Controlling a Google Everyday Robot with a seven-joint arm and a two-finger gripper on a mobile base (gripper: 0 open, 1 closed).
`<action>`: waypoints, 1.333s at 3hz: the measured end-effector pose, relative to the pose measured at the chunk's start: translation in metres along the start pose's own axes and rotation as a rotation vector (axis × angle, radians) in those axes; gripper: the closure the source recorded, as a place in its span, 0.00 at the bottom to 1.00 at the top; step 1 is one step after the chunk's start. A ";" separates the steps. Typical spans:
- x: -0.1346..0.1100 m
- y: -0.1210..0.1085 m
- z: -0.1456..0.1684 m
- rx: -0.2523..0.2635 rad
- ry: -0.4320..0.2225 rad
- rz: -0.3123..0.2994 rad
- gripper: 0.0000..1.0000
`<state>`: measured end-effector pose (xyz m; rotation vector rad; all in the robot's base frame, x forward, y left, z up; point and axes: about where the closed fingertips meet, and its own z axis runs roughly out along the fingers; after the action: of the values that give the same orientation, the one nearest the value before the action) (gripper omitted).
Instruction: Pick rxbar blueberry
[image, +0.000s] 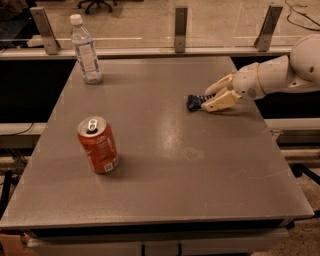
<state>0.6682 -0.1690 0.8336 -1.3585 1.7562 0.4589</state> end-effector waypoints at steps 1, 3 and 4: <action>0.000 0.000 0.000 0.000 0.000 0.000 1.00; 0.000 0.000 0.000 0.000 0.000 0.000 0.59; 0.000 0.000 0.000 0.000 0.000 0.000 0.36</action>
Offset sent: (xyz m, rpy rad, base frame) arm 0.0000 0.0000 0.0001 0.0001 -0.0002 0.0001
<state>0.6682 -0.1688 0.8334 -1.3586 1.7561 0.4593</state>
